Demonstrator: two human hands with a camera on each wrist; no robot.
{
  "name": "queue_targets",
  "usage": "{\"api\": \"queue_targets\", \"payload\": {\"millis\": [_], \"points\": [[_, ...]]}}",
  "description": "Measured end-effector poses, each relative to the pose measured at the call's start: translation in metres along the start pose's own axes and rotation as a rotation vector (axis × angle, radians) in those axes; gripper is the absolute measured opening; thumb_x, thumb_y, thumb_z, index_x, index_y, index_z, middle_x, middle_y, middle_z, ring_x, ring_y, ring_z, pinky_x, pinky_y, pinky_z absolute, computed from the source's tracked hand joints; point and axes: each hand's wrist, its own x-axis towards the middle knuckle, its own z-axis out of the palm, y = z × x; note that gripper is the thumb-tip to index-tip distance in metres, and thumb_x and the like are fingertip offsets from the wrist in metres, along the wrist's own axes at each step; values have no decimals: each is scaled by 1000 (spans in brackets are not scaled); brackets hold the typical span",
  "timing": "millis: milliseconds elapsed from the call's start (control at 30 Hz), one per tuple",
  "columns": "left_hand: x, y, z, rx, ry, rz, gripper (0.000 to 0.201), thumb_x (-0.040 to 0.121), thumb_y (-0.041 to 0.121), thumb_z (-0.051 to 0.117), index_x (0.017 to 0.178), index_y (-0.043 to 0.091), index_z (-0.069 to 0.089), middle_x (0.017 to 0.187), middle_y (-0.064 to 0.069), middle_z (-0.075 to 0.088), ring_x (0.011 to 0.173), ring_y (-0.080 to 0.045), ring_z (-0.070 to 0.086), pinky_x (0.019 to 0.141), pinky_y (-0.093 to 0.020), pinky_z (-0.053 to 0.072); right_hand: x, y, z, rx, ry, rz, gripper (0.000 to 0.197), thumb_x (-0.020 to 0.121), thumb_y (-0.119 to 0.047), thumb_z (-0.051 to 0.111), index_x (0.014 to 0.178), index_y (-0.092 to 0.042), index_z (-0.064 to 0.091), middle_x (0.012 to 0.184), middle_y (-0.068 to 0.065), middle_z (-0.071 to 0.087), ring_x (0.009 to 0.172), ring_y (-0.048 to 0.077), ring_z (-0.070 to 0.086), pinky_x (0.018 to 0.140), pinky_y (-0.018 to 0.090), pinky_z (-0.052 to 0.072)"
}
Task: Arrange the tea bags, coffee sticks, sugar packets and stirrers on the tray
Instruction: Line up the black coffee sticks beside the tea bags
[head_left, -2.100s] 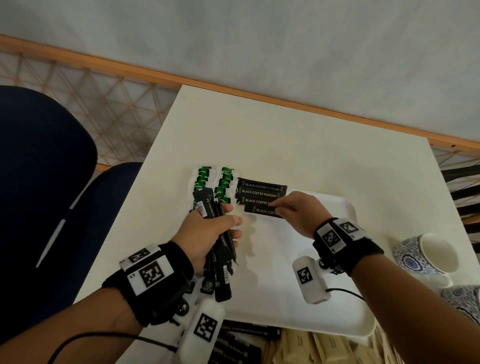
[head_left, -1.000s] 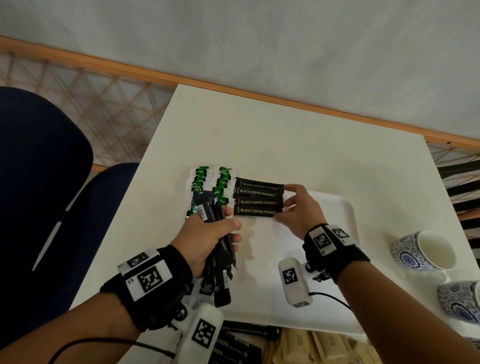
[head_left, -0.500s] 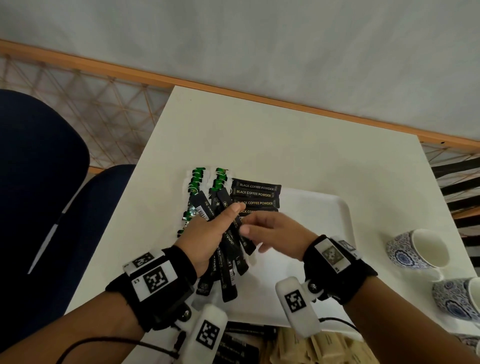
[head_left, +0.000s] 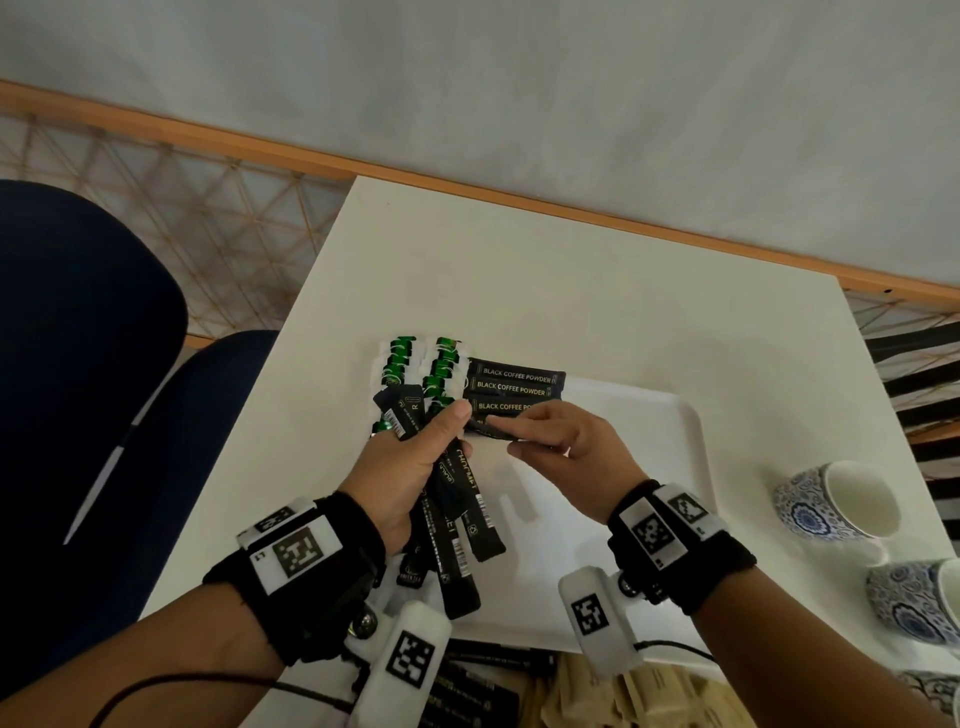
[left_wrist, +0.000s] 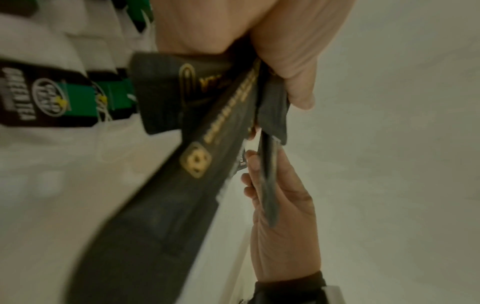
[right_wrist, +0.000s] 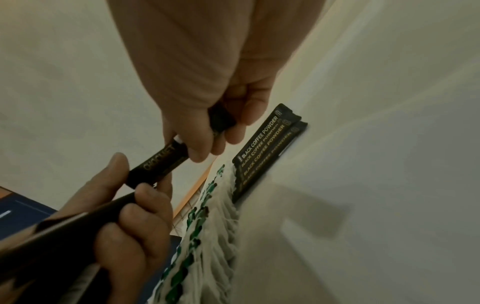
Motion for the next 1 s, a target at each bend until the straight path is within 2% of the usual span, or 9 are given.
{"api": "queue_targets", "payload": {"millis": [100,167,267,400,567,667,733,833,1000], "points": [[2,-1,-1,14,25,-17,12,88,17,65,88,8,71,72,-7,67,60,-16,62,56,-27,54,-1,4,-2,-94,-99,-26,38,88,-34,63,125,-41,56,104,-17,58,89,-9,51,78,4,36],[3,-1,-1,26,45,-18,11,89,10,62,91,8,72,75,-10,69,61,-19,64,58,-28,56,-3,5,-2,-53,-169,36,39,88,-44,57,128,-42,54,100,-16,63,86,-5,55,77,9,40],[4,-2,-2,43,60,-5,10,89,8,61,91,6,71,72,-10,70,59,-19,65,55,-28,56,0,8,-3,120,-172,140,25,93,-29,58,110,-47,63,85,-7,70,72,9,55,71,25,46],[5,-5,-4,68,66,-4,10,90,11,62,90,4,69,74,-9,70,63,-20,67,59,-30,56,5,15,-10,237,-112,250,24,89,-15,64,87,-38,71,74,-1,66,64,5,54,64,16,44],[5,2,-5,-16,49,-70,10,89,20,65,89,10,63,72,-5,60,65,-23,65,60,-32,57,8,28,-19,154,28,323,22,85,-14,68,77,-34,72,77,-3,69,69,12,60,69,23,48],[5,5,-5,-16,33,-90,10,88,18,65,90,9,62,71,-5,60,65,-22,65,64,-34,57,11,36,-21,-80,28,314,17,84,-18,68,81,-34,72,95,-1,67,88,14,62,81,22,47],[5,5,-3,-18,29,-92,8,89,14,64,94,8,64,71,-5,60,64,-21,64,64,-33,57,13,37,-19,-216,-35,286,12,86,-21,66,90,-30,74,93,-6,61,86,10,57,74,12,40],[5,3,-1,-30,29,-95,14,91,8,60,103,6,65,70,-6,60,61,-22,63,59,-30,56,19,37,-15,-267,-35,260,12,86,-23,66,92,-30,74,85,-13,55,80,4,53,69,8,35],[6,1,-2,-12,17,-97,17,92,7,58,108,4,65,70,-7,62,65,-25,64,72,-38,54,28,38,-11,-307,29,273,9,83,-25,68,87,-31,73,90,-9,57,83,8,54,78,24,43]]}}
